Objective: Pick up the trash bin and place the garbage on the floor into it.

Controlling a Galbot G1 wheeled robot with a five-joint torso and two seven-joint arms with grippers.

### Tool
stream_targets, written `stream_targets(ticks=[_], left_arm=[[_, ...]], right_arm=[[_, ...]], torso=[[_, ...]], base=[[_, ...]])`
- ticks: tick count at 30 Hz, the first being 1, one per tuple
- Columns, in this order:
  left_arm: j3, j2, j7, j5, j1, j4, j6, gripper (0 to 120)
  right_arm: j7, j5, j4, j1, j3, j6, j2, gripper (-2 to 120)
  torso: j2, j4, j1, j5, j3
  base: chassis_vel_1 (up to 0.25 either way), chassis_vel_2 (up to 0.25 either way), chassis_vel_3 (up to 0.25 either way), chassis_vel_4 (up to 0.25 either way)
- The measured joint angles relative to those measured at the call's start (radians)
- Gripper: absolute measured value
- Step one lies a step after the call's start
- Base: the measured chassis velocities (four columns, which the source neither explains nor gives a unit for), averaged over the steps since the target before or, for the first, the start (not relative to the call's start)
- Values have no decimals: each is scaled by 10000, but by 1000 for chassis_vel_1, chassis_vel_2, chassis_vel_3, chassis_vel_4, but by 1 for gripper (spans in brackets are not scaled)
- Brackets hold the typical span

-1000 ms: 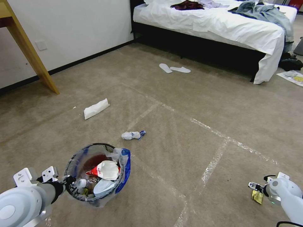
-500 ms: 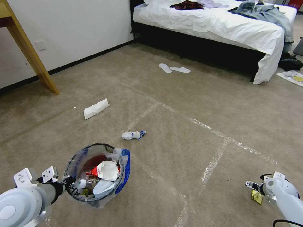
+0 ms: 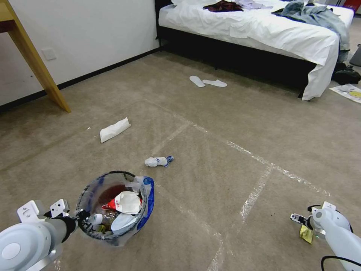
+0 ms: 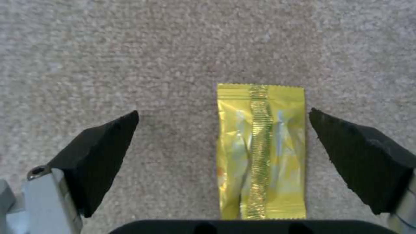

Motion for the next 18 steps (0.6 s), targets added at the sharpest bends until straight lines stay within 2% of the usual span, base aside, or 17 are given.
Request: stream_targets(ticks=[9, 18], left_arm=[[15, 63, 30, -1, -96, 116, 0, 0], [94, 74, 67, -6, -237, 306, 0, 0]], right_arm=[[-319, -273, -324, 77, -99, 93, -67, 100], [-369, -453, -540, 186, -181, 161, 70, 100]], torso=[[0, -1, 0, 0, -1], [1, -3, -1, -15, -3]], base=[[0, 0, 0, 0], [0, 0, 0, 0]])
